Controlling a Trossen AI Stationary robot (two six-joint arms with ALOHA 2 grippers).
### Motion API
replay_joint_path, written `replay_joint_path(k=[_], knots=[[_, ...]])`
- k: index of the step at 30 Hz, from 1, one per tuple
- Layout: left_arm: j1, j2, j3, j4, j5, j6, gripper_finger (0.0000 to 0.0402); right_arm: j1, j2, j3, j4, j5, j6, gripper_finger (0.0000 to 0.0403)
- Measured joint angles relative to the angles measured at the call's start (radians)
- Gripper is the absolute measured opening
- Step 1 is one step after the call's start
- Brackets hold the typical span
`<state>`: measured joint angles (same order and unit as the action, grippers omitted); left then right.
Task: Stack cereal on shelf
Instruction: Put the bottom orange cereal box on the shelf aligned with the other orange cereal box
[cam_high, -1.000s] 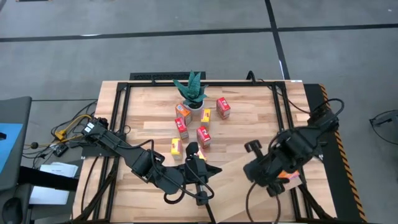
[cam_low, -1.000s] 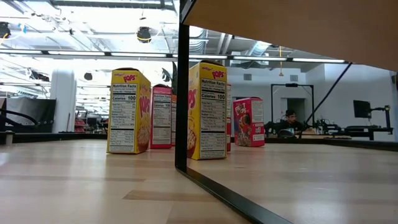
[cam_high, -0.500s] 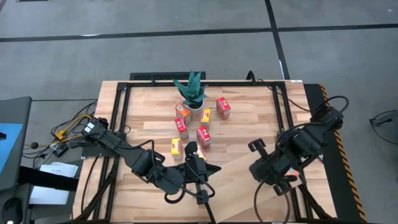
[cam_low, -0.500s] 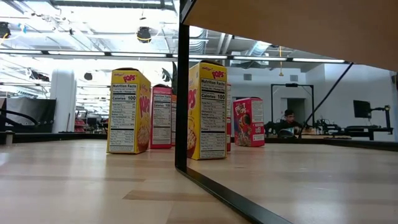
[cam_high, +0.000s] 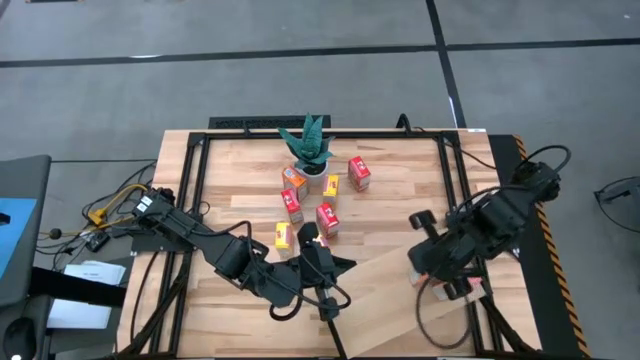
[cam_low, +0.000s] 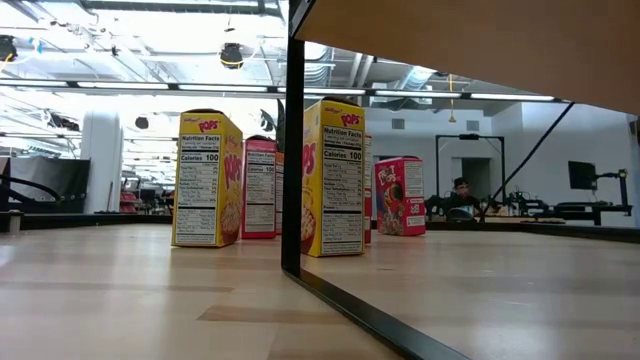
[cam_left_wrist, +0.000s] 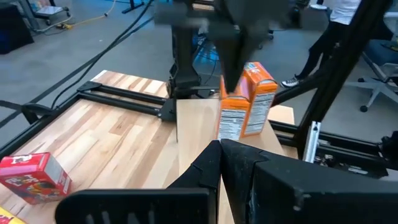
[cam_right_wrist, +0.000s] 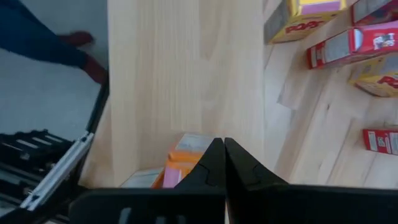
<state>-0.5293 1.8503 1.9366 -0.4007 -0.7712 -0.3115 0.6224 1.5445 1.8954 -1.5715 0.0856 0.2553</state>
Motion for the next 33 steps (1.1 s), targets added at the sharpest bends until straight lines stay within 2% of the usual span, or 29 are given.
replay_joint_path(k=[11,22,33], knots=[[0.007,0.000,0.000,0.001,0.005,-0.016,0.0000,-0.009,0.129,-0.002,0.001,-0.002,-0.106,0.0008],[0.007,0.000,0.000,0.000,0.005,-0.026,0.0000,-0.004,0.129,-0.002,0.001,-0.009,-0.041,0.0009],[0.007,0.000,0.000,-0.009,0.006,-0.025,0.0000,0.004,0.116,-0.080,0.001,-0.020,0.067,0.0010]])
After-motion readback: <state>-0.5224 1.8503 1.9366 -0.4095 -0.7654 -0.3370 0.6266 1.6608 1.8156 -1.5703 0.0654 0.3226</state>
